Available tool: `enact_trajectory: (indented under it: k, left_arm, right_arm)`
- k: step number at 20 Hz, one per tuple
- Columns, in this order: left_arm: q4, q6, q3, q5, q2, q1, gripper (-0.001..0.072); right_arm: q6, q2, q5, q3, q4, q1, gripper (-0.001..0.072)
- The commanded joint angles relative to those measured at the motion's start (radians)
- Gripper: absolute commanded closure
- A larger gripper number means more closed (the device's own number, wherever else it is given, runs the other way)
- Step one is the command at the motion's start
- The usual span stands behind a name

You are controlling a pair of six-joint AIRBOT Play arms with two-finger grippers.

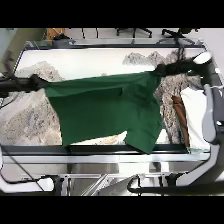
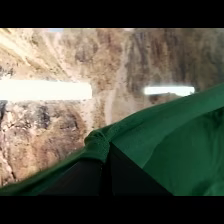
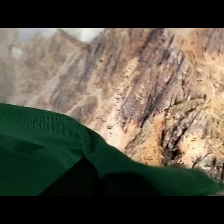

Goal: Fold the shirts.

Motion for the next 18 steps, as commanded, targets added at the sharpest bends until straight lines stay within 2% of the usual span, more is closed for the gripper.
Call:
enact_trajectory:
  k: [1,4,8,12,15,16,17,18]
  left_arm:
    - [0.066,0.002,0.108,0.092,-0.255,-0.061,0.0692]
    - [0.068,-0.006,0.282,0.078,-0.417,-0.075,0.0693]
    - [0.067,-0.060,0.426,0.051,-0.534,-0.071,0.0692]
    - [0.068,-0.057,0.444,-0.002,-0.578,-0.094,0.0690]
    - [0.067,-0.047,0.444,0.006,-0.582,-0.112,0.0684]
    - [0.066,-0.047,0.444,0.010,-0.581,-0.112,0.0649]
    - [0.067,-0.047,0.446,0.008,-0.578,-0.112,0.0313]
    - [0.068,-0.051,0.451,0.000,-0.571,-0.107,0.0077]
  right_arm:
    - [-0.046,-0.183,-0.121,-0.003,0.058,-0.001,0.0696]
    - [-0.083,-0.229,-0.209,-0.003,0.088,-0.002,0.0695]
    - [-0.127,-0.231,-0.212,-0.003,0.065,-0.009,0.0695]
    - [-0.127,-0.235,-0.213,-0.003,-0.008,-0.007,0.0695]
    - [-0.127,-0.244,-0.216,-0.003,-0.018,-0.007,0.0691]
    - [-0.126,-0.245,-0.216,-0.003,-0.017,-0.007,0.0673]
    - [-0.126,-0.243,-0.215,-0.003,-0.015,-0.007,0.0509]
    - [-0.118,-0.233,-0.209,-0.003,-0.017,-0.007,0.0402]
